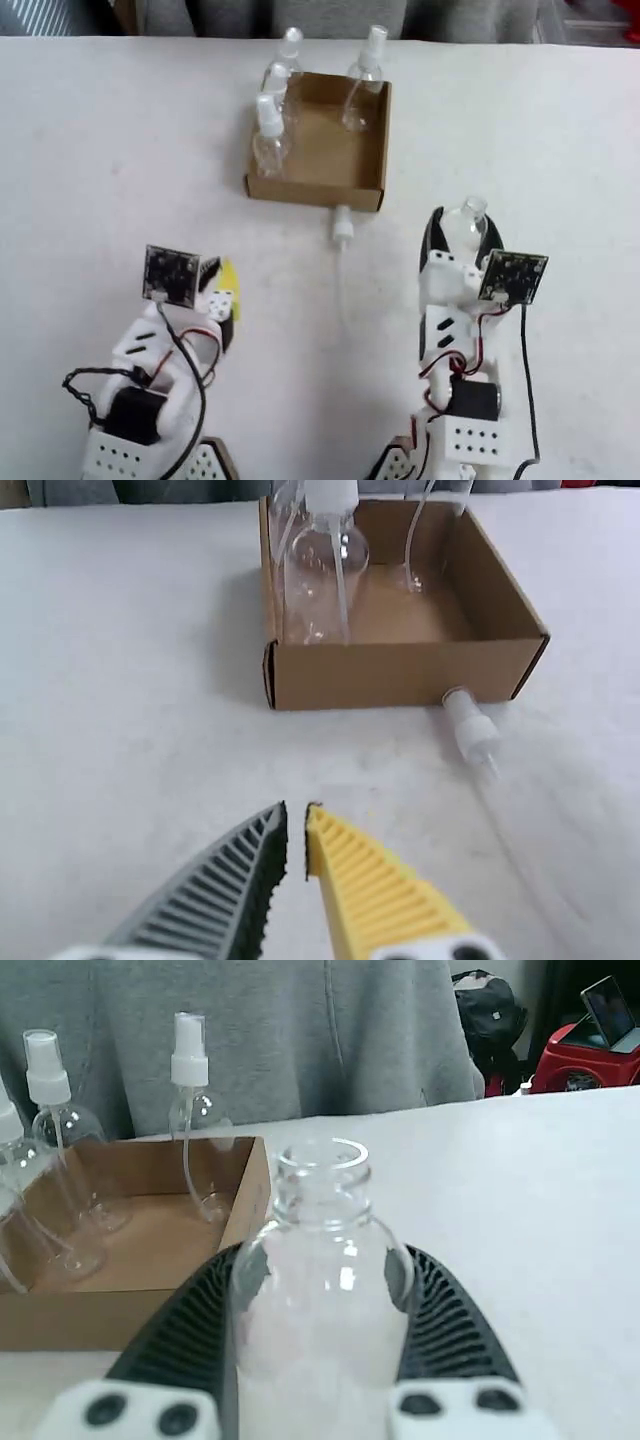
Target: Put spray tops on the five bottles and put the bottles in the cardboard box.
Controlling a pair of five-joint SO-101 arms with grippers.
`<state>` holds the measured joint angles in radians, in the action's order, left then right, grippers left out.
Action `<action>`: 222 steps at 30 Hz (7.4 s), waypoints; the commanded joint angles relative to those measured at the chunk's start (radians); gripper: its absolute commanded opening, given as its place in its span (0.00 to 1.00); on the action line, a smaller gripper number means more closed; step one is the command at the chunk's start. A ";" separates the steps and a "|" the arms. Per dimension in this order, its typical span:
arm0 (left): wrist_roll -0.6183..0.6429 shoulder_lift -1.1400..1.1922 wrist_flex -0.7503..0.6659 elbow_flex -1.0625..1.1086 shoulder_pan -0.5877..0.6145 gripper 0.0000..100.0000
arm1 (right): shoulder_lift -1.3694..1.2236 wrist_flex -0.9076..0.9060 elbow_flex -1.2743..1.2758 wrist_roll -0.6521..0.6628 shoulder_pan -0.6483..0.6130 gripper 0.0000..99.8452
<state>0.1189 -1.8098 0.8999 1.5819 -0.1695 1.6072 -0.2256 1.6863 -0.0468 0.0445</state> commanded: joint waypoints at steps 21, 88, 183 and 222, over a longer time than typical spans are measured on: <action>0.129 1.276 -0.089 -0.908 -0.334 0.07 | 0.039 -0.051 0.009 0.009 0.012 0.02; 0.308 2.224 0.008 -1.631 -0.283 0.19 | 0.039 -0.051 0.009 0.011 -0.022 0.02; 0.258 0.549 -0.322 -0.327 -0.004 0.02 | -0.441 0.484 -0.227 0.009 -0.671 0.02; 0.256 0.762 -0.709 -0.979 0.044 0.02 | -0.628 0.711 -0.008 0.011 -0.820 0.02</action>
<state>0.3813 -1.1270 0.1711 0.7181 -0.1220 0.9797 0.4895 1.6694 -0.0468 -0.7656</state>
